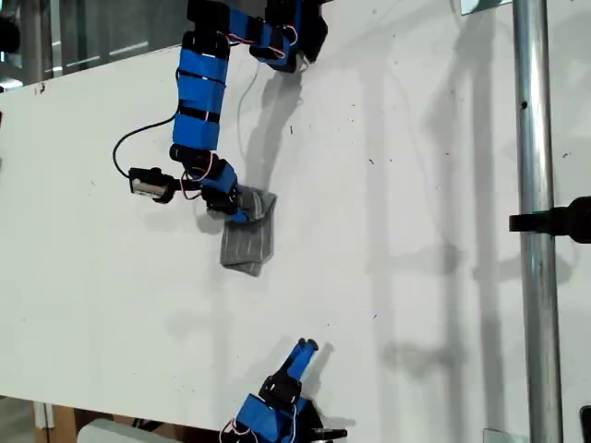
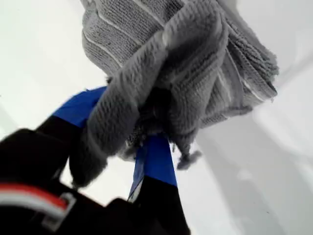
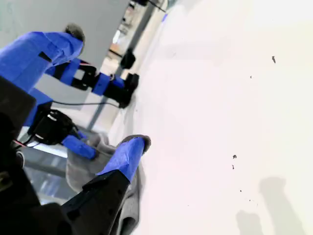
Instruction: Grasp corners of a towel and fold twice.
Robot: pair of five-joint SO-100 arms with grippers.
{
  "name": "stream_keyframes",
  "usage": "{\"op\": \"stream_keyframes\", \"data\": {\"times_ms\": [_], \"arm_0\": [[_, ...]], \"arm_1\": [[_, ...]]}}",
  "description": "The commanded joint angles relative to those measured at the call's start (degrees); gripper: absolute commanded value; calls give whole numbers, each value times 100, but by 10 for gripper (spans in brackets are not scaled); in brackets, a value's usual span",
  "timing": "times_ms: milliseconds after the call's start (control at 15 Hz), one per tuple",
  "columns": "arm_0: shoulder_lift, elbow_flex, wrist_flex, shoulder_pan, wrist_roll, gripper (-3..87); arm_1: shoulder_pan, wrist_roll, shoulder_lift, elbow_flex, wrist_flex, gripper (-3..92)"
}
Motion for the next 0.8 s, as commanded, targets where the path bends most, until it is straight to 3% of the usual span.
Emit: {"op": "stream_keyframes", "data": {"times_ms": [0,200,400,467,667,733], "arm_0": [[35,-35,-105,26,-70,352],[35,-18,-123,-9,-44,352],[35,105,-202,-79,-35,331],[35,281,-246,-149,-132,319],[44,1002,-492,-299,-545,302],[44,1116,-519,-343,-606,294]], "arm_1": [[9,-53,501,-334,-237,252],[158,-97,1169,114,-1239,175],[264,-149,1784,220,-1529,147],[229,-272,2232,448,-1371,142],[-44,-202,4342,2197,-413,-2],[-220,35,5247,3129,-79,-2]]}}
